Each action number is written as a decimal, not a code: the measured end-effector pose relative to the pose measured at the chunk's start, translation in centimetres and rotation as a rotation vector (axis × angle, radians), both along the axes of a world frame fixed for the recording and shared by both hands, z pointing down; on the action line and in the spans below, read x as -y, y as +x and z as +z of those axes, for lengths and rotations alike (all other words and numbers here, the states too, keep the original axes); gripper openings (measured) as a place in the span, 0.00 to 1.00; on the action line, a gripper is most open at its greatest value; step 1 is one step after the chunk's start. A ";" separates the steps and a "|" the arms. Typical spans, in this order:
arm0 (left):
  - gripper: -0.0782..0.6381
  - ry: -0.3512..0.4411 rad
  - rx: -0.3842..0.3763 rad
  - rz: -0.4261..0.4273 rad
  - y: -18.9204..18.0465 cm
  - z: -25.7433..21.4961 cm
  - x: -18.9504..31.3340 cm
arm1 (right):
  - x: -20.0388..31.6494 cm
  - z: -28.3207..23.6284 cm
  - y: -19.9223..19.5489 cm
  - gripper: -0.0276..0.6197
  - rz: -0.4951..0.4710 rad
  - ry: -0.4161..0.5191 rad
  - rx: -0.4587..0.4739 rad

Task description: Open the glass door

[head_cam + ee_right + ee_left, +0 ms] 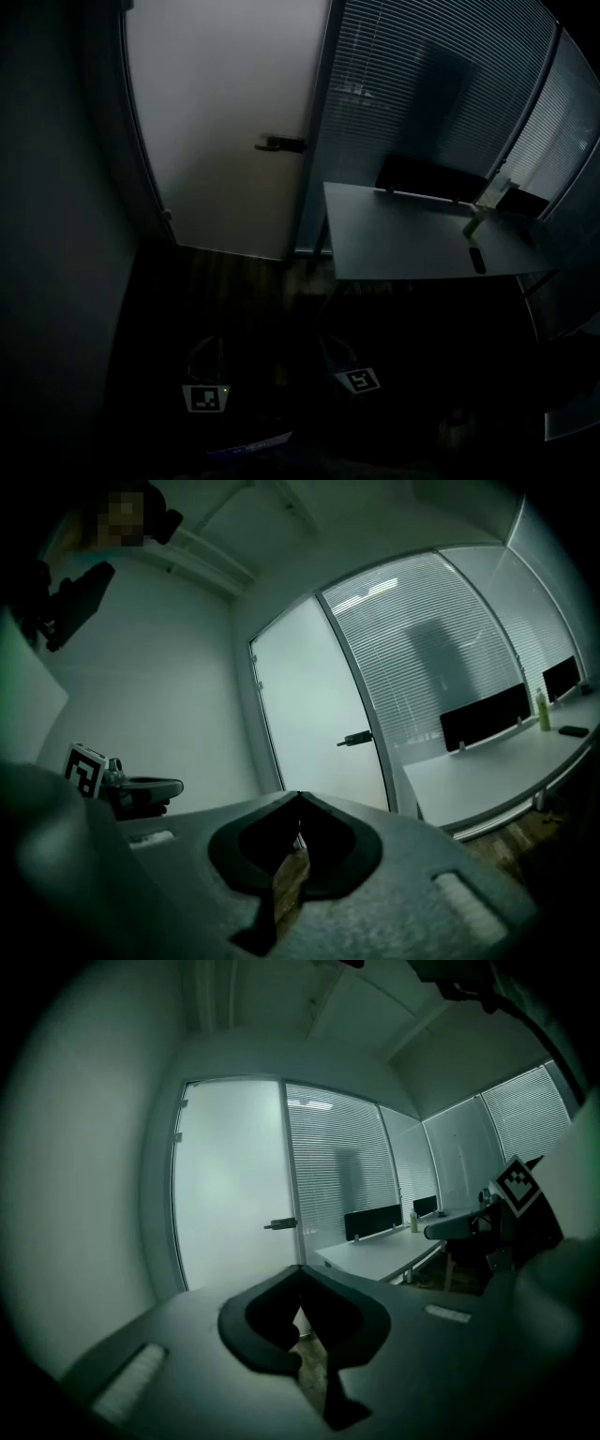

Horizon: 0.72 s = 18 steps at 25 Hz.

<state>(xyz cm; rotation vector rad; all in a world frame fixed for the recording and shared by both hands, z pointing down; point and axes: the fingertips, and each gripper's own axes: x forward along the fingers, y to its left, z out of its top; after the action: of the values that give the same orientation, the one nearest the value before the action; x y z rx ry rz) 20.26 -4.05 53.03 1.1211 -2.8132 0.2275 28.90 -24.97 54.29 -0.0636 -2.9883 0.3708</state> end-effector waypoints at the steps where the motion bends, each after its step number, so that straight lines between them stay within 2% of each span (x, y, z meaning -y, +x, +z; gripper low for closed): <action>1: 0.12 -0.005 0.000 0.001 -0.5 0.1 0.2 | 0.3 0.0 -0.6 0.05 -0.001 0.000 0.001; 7: 0.12 -0.022 0.008 0.001 -4.9 -0.8 2.0 | 2.4 -1.4 -5.0 0.05 0.001 -0.003 0.021; 13: 0.12 -0.012 0.003 -0.002 -10.6 -0.3 5.5 | 5.6 -0.7 -10.9 0.05 -0.007 -0.006 0.025; 18: 0.12 -0.021 0.014 0.006 -14.2 -1.1 8.6 | 8.7 -1.4 -14.2 0.05 -0.002 -0.009 0.027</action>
<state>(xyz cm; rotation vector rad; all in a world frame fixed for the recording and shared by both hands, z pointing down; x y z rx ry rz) 6.09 -12.64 51.89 1.1276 -2.8138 0.2661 14.67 -33.66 52.92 -0.0724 -3.0130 0.3864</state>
